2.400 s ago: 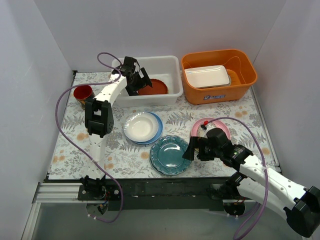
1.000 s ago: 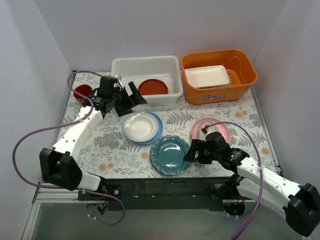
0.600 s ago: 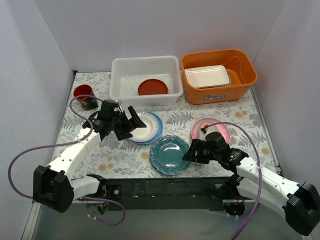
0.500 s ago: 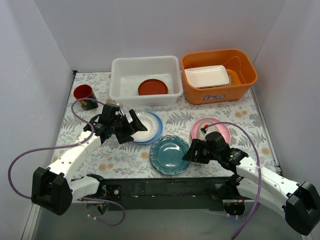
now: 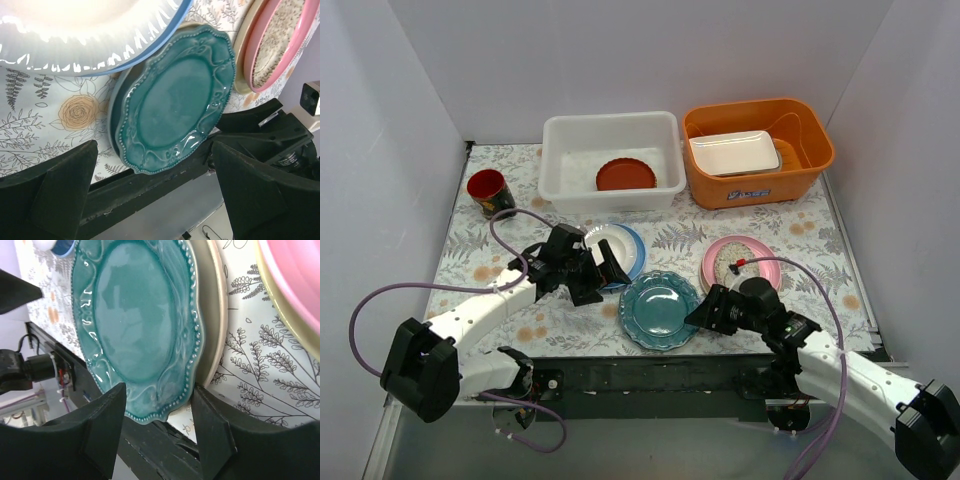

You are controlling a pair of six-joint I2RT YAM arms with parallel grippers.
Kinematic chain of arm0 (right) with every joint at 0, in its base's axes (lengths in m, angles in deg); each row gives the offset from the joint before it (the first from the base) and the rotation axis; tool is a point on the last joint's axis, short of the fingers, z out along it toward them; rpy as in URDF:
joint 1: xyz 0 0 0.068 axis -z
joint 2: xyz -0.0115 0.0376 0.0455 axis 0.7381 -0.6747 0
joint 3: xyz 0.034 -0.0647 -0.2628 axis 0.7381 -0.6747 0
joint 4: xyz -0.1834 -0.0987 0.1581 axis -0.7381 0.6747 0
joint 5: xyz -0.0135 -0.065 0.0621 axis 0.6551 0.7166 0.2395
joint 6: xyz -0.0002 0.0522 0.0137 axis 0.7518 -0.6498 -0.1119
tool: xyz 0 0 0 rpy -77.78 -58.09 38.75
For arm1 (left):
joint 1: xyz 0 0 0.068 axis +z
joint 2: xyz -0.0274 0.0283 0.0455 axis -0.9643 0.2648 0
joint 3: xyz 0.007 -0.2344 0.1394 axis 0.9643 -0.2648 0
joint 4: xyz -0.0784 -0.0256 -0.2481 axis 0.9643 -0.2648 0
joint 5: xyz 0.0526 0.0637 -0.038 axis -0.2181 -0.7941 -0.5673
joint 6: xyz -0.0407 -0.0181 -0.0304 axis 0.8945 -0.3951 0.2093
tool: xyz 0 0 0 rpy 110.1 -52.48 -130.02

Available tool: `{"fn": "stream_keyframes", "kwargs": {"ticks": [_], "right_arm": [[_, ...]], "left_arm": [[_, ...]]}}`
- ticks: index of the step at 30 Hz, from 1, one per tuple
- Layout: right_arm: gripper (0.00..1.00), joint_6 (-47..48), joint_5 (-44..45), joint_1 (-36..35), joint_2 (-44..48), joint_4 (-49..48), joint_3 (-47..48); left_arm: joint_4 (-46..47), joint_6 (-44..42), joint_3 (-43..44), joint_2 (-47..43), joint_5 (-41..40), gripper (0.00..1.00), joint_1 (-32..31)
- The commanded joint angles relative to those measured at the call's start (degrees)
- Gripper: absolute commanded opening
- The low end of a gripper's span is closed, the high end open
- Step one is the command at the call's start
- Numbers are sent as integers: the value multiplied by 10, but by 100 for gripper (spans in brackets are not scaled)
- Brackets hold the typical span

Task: Place the plates into the plastic bin on the countertop
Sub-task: Pick up the plate from the corner of the board.

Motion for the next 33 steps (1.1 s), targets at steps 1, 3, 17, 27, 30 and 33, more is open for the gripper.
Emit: {"fn": "stream_keyframes", "kwargs": {"ticks": [1, 3, 17, 27, 30, 33], "right_arm": [[62, -51, -3, 1, 25, -50, -43], [62, -58, -2, 1, 26, -57, -48], [52, -102, 48, 1, -22, -84, -59], [36, -134, 52, 2, -42, -155, -101], [30, -130, 49, 2, -56, -168, -101], [23, -127, 46, 2, -63, -172, -101]], "left_arm": [[19, 19, -28, -14, -8, 98, -5], [28, 25, -35, -15, -4, 98, -7], [42, 31, -40, -1, -7, 98, -25], [54, 44, -55, -8, -6, 98, -35], [67, 47, -62, -8, 2, 98, -36], [69, 52, -62, -10, -2, 98, -37]]}}
